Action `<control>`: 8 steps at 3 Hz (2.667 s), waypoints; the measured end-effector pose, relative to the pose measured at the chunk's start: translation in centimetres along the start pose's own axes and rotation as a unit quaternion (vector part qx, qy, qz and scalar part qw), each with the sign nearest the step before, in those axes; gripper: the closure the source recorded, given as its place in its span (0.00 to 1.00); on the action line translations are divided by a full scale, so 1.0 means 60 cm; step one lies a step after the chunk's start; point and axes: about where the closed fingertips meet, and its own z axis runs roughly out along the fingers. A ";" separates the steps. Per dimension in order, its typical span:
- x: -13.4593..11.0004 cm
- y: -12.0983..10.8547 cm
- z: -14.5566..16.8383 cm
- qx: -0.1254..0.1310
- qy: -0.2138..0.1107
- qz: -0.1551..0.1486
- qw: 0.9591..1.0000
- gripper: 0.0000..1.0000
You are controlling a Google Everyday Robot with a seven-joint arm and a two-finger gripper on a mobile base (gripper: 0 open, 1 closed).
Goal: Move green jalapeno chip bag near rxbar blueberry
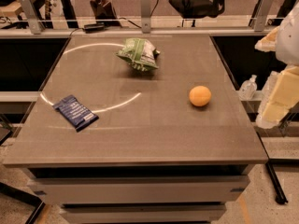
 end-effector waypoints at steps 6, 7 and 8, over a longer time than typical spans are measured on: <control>-0.110 -0.203 0.019 0.116 -0.249 0.138 0.952 0.00; -0.143 -0.231 0.062 0.109 -0.269 0.154 0.944 0.00; -0.143 -0.230 0.062 0.109 -0.269 0.154 0.944 0.00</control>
Offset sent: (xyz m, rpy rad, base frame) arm 0.0573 0.0118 0.0256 0.0358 -0.1715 -0.1717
